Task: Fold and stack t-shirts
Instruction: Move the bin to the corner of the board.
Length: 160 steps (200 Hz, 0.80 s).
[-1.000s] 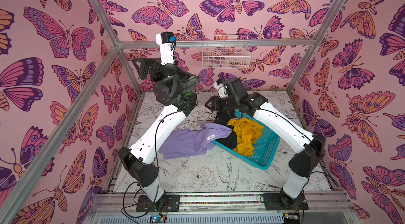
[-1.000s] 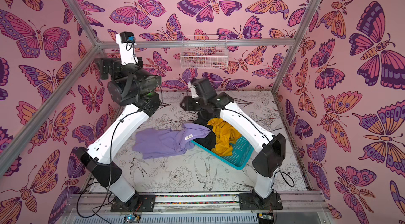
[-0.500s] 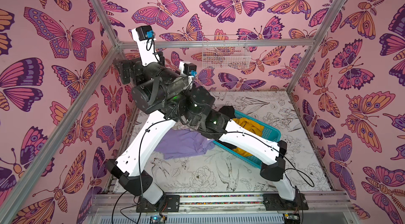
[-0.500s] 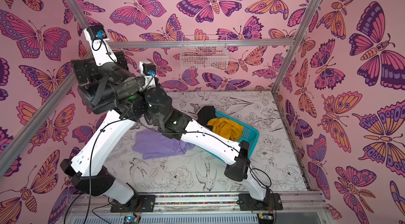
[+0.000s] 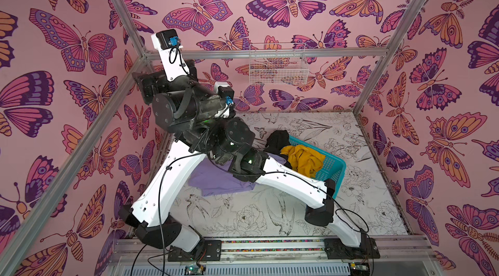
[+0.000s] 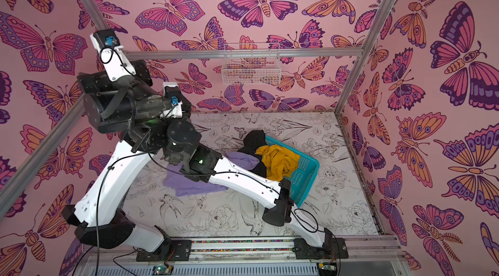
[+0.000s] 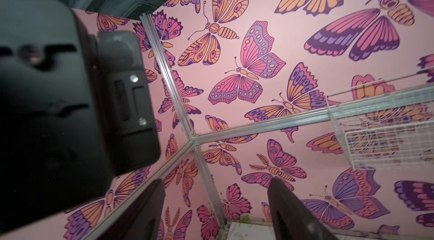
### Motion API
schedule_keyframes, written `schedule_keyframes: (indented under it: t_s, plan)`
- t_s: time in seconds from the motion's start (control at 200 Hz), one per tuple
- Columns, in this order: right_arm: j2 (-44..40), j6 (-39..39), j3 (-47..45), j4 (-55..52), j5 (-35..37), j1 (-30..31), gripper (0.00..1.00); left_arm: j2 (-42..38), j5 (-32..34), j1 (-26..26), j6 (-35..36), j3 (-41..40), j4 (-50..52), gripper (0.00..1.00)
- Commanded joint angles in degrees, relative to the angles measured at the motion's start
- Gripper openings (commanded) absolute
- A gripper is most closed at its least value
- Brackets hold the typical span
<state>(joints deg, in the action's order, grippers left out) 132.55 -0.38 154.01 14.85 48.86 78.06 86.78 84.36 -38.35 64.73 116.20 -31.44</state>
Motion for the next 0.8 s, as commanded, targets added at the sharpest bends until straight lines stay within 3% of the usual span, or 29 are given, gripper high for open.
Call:
schedule_keyframes:
  t_s: [0.0, 0.08, 0.115, 0.145, 0.18, 0.21, 0.235, 0.366, 0.431, 0.556, 0.676, 0.746, 0.796]
  plan:
    - [0.56, -5.89, 0.94, -4.90, -9.99, 8.07, 0.70, 8.64, -7.14, -4.19, -30.09, 2.57, 46.13, 0.99]
    - [0.45, -5.79, 0.85, -5.46, -9.21, 8.45, 0.70, 9.97, -10.46, -5.10, -41.17, 5.94, 58.98, 0.99]
    - [0.13, -6.66, 0.61, -5.75, -8.24, 8.47, 0.70, 10.25, -13.95, -5.09, -50.83, 8.20, 67.69, 0.99]
    - [-0.32, -7.61, -0.02, -5.92, -7.29, 8.44, 0.70, 10.81, -21.12, -4.10, -61.81, 13.05, 83.16, 0.99]
    - [-1.34, -9.21, -1.32, -5.73, -6.04, 8.47, 0.70, 12.30, -34.70, -0.32, -73.37, 20.56, 97.58, 0.96]
    - [-2.37, -10.33, -2.92, -5.55, -5.05, 8.42, 0.68, 12.80, -44.89, 4.30, -79.48, 24.55, 103.69, 0.91]
    - [-3.51, -11.14, -4.44, -5.78, -4.52, 8.44, 0.67, 12.44, -49.73, 7.38, -82.06, 24.87, 106.20, 0.88]
    - [-10.80, -14.29, -13.37, -11.17, 0.12, 7.43, 0.63, 5.54, -56.65, 13.03, -81.75, 14.81, 104.39, 0.88]
    - [-15.13, -14.18, -18.67, -16.77, 4.26, 5.61, 0.62, 4.11, -61.14, 15.93, -82.72, 13.79, 108.03, 0.88]
    - [-26.61, -5.18, -30.57, -34.92, 6.64, -1.71, 0.61, 4.68, -72.88, 22.90, -85.95, 14.06, 119.15, 0.91]
    - [-35.99, 8.05, -36.06, -55.85, 2.53, -12.99, 0.57, 3.95, -76.93, 25.42, -89.24, 8.56, 122.36, 0.75]
    - [-37.83, 9.43, -35.77, -65.41, 1.90, -18.97, 0.57, 1.72, -79.02, 25.38, -90.64, 4.35, 120.73, 0.62]
    - [-37.18, 9.74, -34.15, -72.27, 2.25, -22.62, 0.57, -0.43, -81.62, 25.43, -90.58, 0.51, 118.21, 0.60]
